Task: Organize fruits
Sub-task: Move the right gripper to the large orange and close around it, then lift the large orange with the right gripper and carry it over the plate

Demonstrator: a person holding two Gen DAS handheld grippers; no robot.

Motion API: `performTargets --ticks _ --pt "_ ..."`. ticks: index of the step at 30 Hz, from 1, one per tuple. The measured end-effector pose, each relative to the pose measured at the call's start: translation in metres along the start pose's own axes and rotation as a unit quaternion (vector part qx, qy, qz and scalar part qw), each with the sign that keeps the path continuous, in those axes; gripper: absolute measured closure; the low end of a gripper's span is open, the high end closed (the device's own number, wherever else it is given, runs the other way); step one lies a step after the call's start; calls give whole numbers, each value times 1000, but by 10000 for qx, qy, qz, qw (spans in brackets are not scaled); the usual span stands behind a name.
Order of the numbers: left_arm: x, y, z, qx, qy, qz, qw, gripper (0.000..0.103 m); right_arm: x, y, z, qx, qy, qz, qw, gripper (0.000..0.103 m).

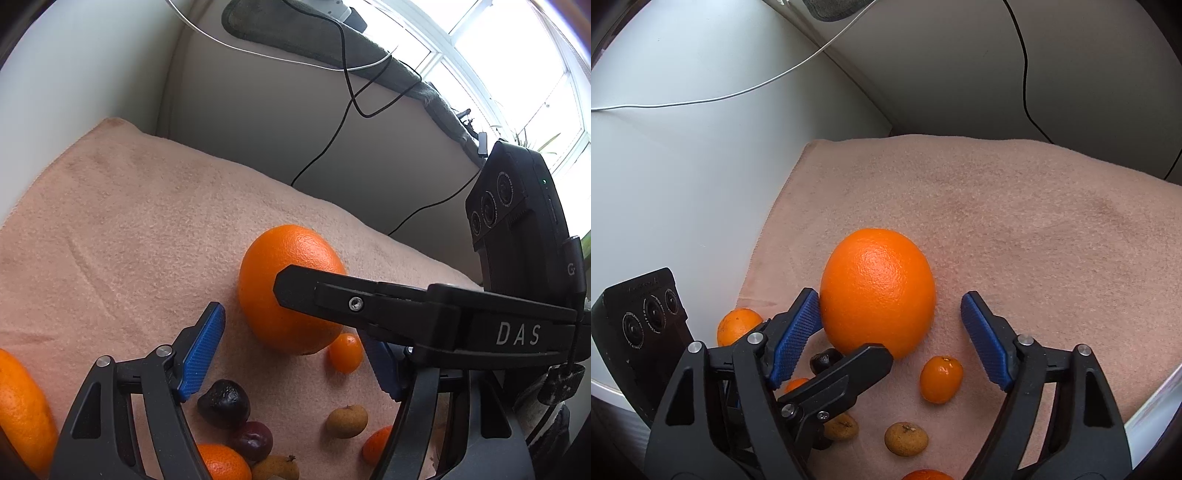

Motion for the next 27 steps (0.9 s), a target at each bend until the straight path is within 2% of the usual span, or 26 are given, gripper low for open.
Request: performTargets --ticks 4,15,27 --pt "1 8 -1 -55 -19 55 10000 39 1 4 3 137 8 41 9999 34" --pt "1 3 -6 -44 60 -63 10000 41 1 -3 12 47 -188 -62 9998 35" --pt "-7 -25 -18 -85 187 -284 9994 41 2 -33 24 81 -297 -235 9992 35"
Point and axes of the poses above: each gripper's, at about its wrist camera, not at the fingertips, and y roughly the way its jaws point, z to its left, x to its top, the point moved 7 cm from there along y, roughly the way its jaws point, and after that the axes turned 8 degrees about -z, right-handed, at the moved point
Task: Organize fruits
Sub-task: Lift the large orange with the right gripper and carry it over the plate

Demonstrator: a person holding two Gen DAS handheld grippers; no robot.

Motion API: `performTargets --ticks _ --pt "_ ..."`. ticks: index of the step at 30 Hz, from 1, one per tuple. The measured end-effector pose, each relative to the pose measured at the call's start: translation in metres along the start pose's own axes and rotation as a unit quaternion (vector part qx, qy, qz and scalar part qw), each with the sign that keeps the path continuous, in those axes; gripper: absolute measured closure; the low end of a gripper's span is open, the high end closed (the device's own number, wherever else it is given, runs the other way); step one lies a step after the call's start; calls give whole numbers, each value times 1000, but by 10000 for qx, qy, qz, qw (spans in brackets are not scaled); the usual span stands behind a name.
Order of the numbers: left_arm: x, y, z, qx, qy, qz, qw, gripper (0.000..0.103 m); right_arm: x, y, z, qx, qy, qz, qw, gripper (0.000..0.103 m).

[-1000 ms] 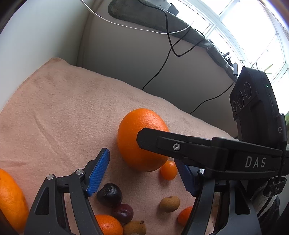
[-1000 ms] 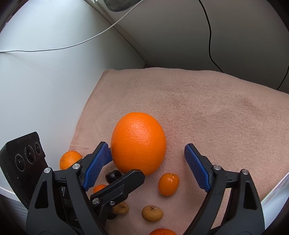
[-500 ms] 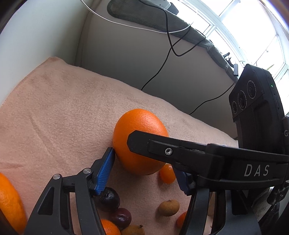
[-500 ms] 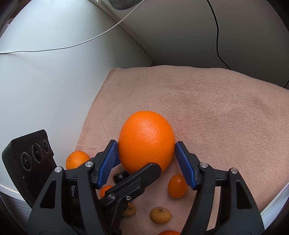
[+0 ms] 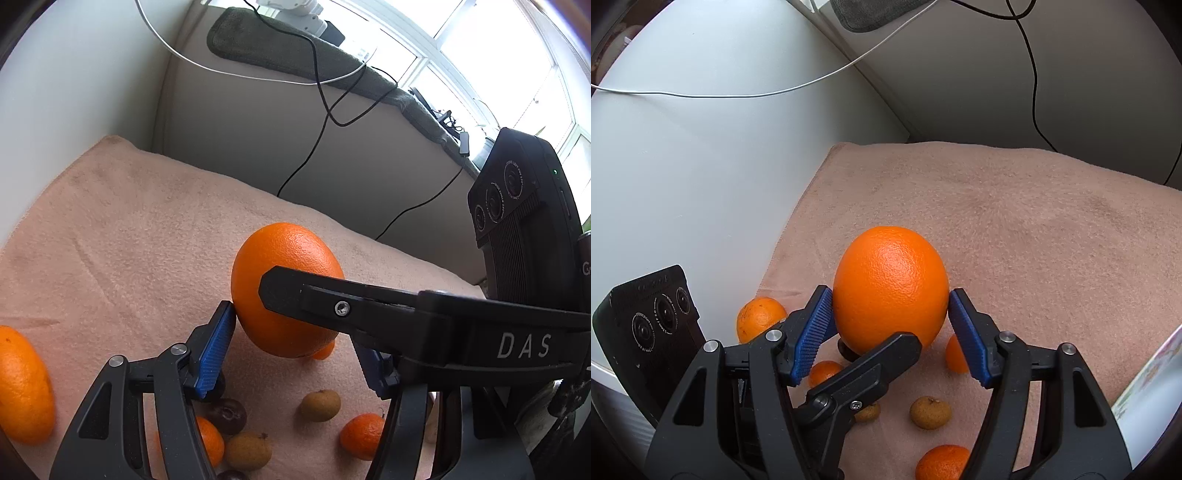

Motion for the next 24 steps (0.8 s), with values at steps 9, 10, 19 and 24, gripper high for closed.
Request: performTargets --ticks 9,10,19,24 --pt "-5 -23 -29 -130 196 -151 9996 41 0 -40 4 -8 -50 -243 9997 35" --pt "-7 -24 -34 -143 225 -163 9995 41 -1 -45 3 -18 -56 -268 9996 35" --pt "-21 -27 -77 -381 381 -135 9985 41 -19 -89 -16 -154 -4 -470 9988 35" --pt "-32 -19 -100 -517 474 -16 9975 41 -33 -112 -34 -245 90 -526 9983 35"
Point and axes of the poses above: each gripper's, at about its wrist camera, not at the fingertips, and y roughly the way its jaws point, z to its left, x to its top, the point moved 7 cm from there along y, roughly the way its jaws point, and after that the axes turned 8 degrees about -z, right-handed, at the moved point
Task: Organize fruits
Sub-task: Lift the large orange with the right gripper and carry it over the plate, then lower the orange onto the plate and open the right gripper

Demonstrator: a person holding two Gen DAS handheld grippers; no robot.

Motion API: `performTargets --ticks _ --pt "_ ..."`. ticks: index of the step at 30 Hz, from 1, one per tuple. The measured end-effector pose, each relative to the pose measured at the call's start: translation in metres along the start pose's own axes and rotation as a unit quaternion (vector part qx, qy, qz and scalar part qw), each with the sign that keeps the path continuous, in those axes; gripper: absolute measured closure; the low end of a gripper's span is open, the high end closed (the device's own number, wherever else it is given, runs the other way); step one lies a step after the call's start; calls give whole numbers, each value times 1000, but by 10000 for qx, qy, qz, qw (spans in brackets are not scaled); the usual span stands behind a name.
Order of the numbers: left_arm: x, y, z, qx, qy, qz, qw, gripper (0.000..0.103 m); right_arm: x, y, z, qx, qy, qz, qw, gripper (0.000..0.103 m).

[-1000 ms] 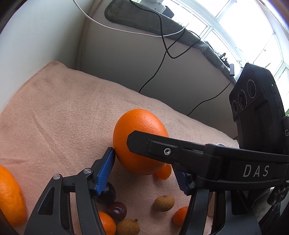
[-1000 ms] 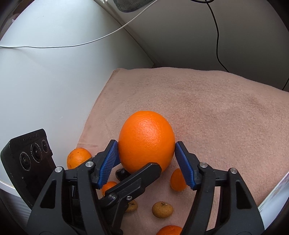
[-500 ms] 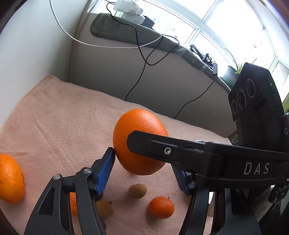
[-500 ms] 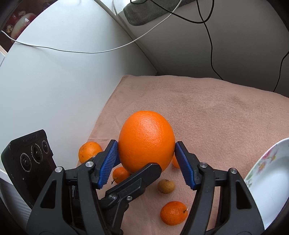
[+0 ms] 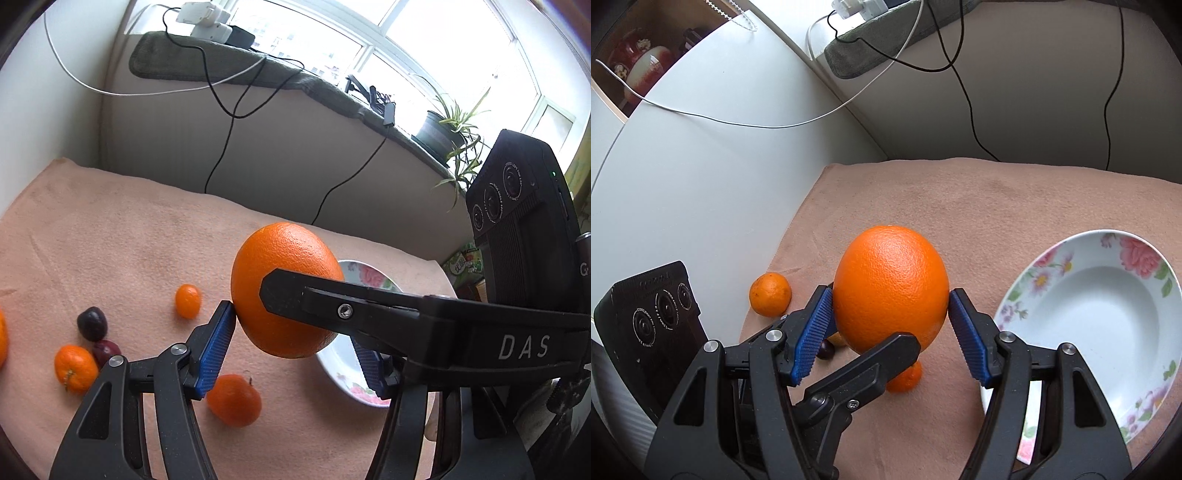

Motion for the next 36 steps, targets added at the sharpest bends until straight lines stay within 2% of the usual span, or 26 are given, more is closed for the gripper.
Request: performTargets --ticks 11,24,36 --pt "-22 31 -48 -315 101 352 9988 41 -17 -37 -54 -286 167 -7 9995 35" --pt "-47 70 -94 -577 257 780 9949 41 -11 -55 -117 -706 416 -116 9966 35" --pt "-47 94 -104 -518 387 839 9944 44 -4 -50 -133 -894 425 -214 9949 35"
Point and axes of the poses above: each gripper's, at about its wrist camera, not at the fingertips, and y roughly the way its jaws point, z to its left, x to its top, the point moved 7 cm from there along y, roughly the way its jaws point, and after that the axes turned 8 degrees about -z, right-handed, at the moved point
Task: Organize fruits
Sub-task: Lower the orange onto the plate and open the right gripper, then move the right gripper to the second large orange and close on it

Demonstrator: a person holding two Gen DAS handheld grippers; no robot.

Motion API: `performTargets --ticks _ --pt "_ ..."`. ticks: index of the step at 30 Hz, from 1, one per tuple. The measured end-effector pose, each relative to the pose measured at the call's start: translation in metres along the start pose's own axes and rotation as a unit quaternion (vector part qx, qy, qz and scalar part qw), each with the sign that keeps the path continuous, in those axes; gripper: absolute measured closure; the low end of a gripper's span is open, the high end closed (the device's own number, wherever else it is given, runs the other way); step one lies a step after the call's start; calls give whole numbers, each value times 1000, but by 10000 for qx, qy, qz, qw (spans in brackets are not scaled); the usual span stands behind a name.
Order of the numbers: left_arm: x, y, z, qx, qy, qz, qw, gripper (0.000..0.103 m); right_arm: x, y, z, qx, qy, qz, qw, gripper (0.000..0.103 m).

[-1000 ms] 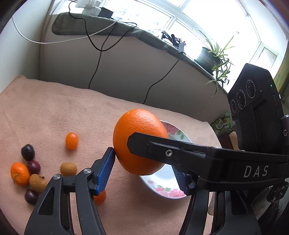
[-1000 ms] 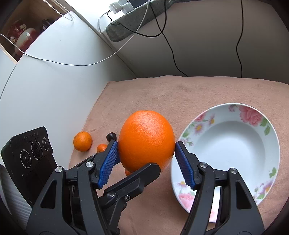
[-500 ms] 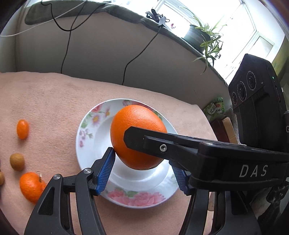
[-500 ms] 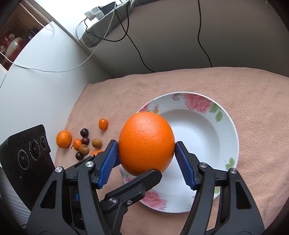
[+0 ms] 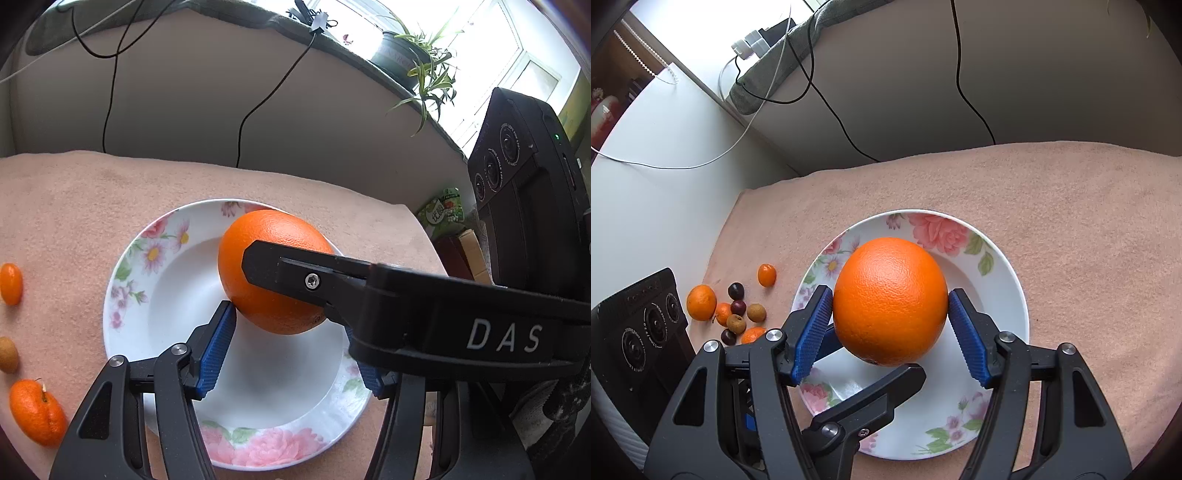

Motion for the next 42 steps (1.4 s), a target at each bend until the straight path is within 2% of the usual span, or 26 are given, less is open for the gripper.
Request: performTargets --ticks 5,12,24,28,42 --pt "1 8 -1 2 23 31 10000 44 -2 4 -3 -206 -112 6 9997 35" --pt "5 8 -3 6 101 7 9999 44 -3 1 -4 -223 -168 -14 9996 35" --pt "5 0 -4 15 181 2 9998 42 8 -25 -11 -415 -196 -413 9981 35" --pt "3 -8 -5 48 257 -33 9997 41 11 -36 -8 -416 -210 -566 9973 28" --pt "-1 -58 14 404 453 -384 9974 35 5 -61 22 -417 -427 -913 9940 27"
Point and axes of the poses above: each gripper's, at about its wrist camera, not at the fingertips, and y roughly the way its jaws point, z to its left, x to its top, the point moved 7 cm from there along y, roughly the way its jaws point, and after that the axes turned 8 degrees about -z, right-handed, at the moved point
